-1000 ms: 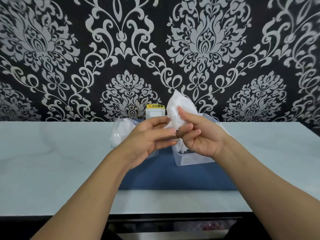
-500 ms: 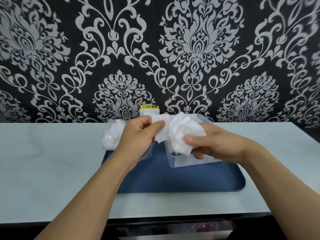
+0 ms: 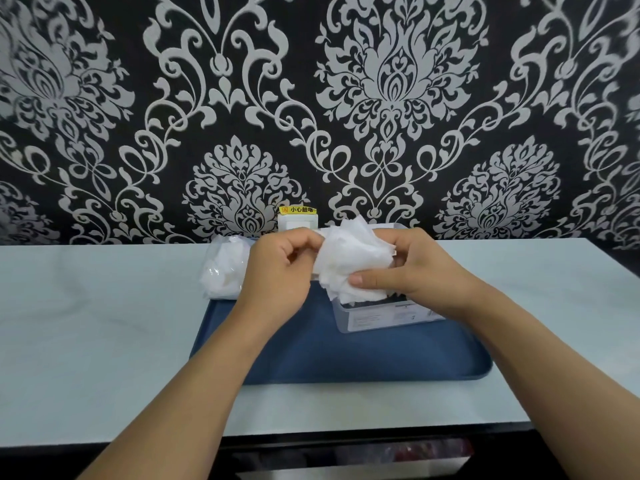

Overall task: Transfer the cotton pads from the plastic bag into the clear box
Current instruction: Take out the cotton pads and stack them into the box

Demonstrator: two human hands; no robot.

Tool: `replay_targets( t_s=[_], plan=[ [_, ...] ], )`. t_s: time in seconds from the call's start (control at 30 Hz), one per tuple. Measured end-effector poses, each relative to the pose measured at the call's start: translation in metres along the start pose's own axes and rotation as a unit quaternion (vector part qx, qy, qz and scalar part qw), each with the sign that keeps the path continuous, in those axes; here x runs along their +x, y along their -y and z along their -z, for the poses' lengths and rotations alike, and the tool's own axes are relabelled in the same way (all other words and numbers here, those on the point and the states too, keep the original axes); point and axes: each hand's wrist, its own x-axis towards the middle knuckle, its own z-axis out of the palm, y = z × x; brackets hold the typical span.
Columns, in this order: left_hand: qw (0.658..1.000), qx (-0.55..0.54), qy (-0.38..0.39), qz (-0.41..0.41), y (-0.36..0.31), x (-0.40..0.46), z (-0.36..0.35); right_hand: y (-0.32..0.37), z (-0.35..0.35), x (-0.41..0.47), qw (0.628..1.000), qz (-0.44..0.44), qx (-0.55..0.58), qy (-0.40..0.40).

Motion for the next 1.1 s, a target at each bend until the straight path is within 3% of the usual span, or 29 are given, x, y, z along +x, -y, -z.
replay_targets(
  t_s=[0.1,0.17,0.3,0.43,0.6,0.83,0.93,1.1],
  plan=[
    [0.973,-0.179,0.054,0.138,-0.009,-0.002,-0.001,0.002,-0.009,0.003,0.999,-0.009,0.027,-0.025],
    [0.957,-0.224,0.088,0.165,-0.007,-0.002,0.002,0.002,-0.011,0.004,0.999,-0.016,0.029,-0.034],
    [0.980,-0.102,0.126,0.119,0.002,-0.006,-0.003,0.003,-0.017,0.003,1.000,-0.008,-0.013,0.005],
    [0.978,-0.157,0.083,0.111,0.004,-0.005,-0.005,0.006,-0.018,0.002,1.000,-0.010,-0.004,0.000],
    [0.990,-0.116,0.076,0.029,0.004,-0.003,0.003,0.009,-0.005,0.002,0.983,0.000,0.178,-0.052],
    [0.990,-0.113,0.078,0.041,0.001,-0.005,0.000,0.003,0.001,0.002,0.993,0.030,0.112,-0.030],
    [0.990,-0.107,0.080,0.042,0.001,-0.005,0.000,0.002,-0.001,0.003,0.992,0.074,0.052,-0.084],
    [0.990,-0.085,0.107,0.047,0.000,-0.006,0.002,0.004,-0.007,0.007,0.977,0.088,0.125,-0.148]
  ],
)
